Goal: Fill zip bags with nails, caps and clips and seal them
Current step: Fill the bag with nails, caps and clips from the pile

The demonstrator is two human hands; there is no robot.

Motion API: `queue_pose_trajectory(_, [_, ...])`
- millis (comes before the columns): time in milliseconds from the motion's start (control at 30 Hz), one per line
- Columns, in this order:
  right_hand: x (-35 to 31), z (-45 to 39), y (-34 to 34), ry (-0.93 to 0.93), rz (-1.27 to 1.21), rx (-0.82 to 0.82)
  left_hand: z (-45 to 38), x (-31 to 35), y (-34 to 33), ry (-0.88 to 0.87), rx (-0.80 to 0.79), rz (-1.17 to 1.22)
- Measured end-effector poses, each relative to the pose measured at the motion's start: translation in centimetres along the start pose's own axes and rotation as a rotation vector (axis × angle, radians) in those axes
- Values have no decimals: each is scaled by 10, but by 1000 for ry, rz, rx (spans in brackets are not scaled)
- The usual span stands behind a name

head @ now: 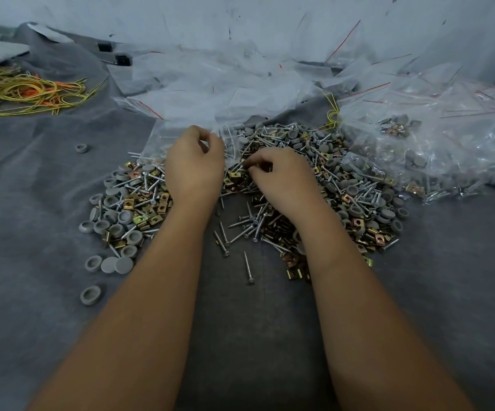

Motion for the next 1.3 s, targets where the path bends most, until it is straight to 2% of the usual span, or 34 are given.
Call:
queue_pose_trajectory(133, [12, -3, 2, -98, -80, 48, 0, 0, -1, 3, -10, 22])
queue_pose_trajectory(400, [7, -4, 1, -106, -184, 29, 2, 1, -6, 20, -33, 55])
queue_pose_trajectory(667, [-8, 1, -12, 43, 127, -102, 3, 0, -3, 63, -11, 108])
queue_pose_trajectory(767, [-15, 3, -11, 94, 200, -92, 3, 0, -5, 61, -16, 117])
queue_pose_trajectory(967, [-15, 3, -3, 12, -13, -21, 4, 1, -5, 54, -21, 116])
queue_pose_trajectory(1167, [-1, -4, 19, -104, -245, 176, 1, 0, -3, 63, -21, 146])
queue_pose_trajectory(1300, [-3, -4, 36, -103, -433, 316, 4, 3, -7, 38, -76, 114])
Point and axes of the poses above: each hand's wrist, its own z-axis away from the middle knuckle, its own y-axis out of the back of the hand, x = y × z, the point moved 9 cm from there along -z, towards the middle knuckle, and after that the axes turned 11 degrees about x, right-handed, at the moved point
